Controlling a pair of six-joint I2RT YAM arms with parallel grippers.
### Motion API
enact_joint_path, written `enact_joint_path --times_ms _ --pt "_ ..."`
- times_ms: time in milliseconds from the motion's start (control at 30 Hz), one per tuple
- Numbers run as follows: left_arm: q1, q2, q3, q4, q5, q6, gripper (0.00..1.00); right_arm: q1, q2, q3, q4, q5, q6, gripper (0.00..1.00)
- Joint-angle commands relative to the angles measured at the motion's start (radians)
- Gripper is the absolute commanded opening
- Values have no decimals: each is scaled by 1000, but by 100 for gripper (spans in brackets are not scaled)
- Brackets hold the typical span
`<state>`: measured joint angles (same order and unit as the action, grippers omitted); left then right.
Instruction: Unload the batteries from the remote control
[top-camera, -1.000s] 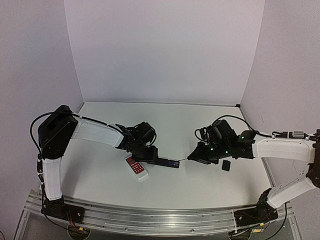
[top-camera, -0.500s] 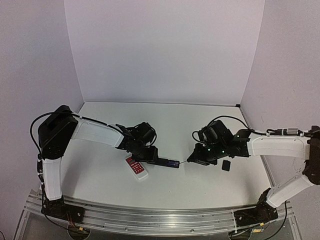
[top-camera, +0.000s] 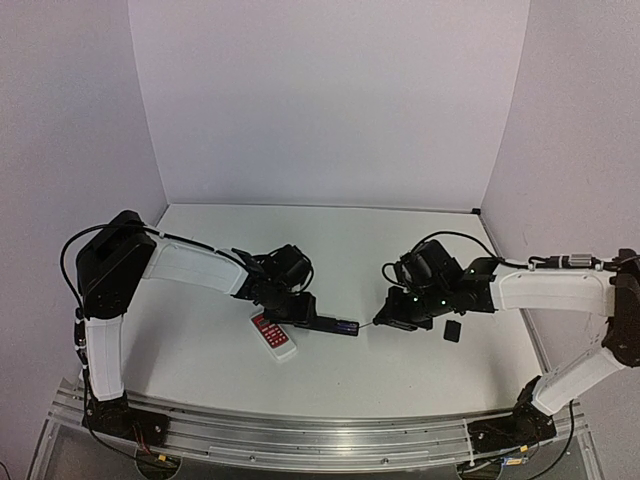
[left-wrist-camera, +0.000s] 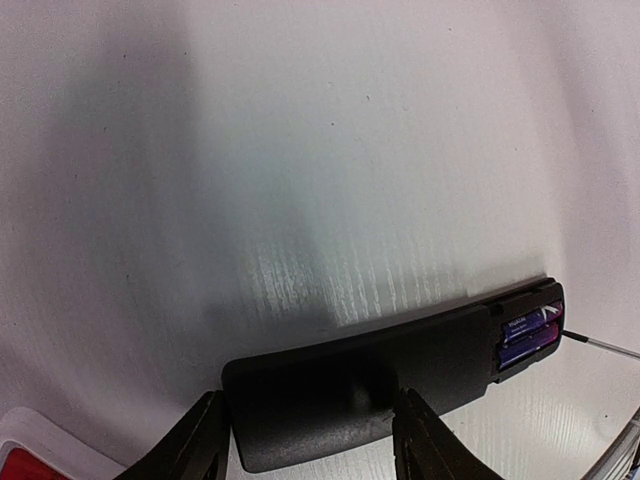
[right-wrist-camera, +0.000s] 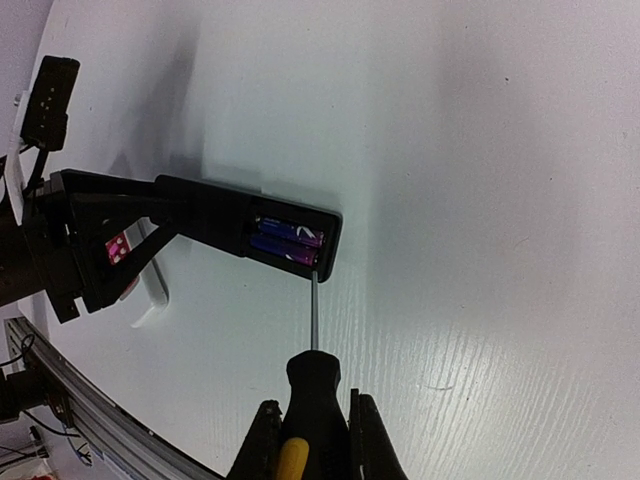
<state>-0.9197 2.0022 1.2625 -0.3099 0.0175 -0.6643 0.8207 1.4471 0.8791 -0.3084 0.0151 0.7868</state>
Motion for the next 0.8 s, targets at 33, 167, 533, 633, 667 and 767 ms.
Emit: enact_joint_path --times_ms 33,167,533,633,667,767 --pt "-11 36 -14 -94 9 -16 56 3 18 48 -1 10 -5 0" --pt "-11 38 -12 -95 12 -12 56 4 29 56 -3 10 -14 0" --pt "-11 40 -2 -99 11 -9 55 3 61 83 -44 0 -24 0" --pt "-11 40 0 -102 8 -9 56 3 75 106 -96 -7 -21 0" --pt "-11 40 0 -102 7 -9 56 3 81 117 -125 -7 -20 0" --pt "-11 41 0 -103 3 -10 55 3 100 147 -191 -32 -17 0"
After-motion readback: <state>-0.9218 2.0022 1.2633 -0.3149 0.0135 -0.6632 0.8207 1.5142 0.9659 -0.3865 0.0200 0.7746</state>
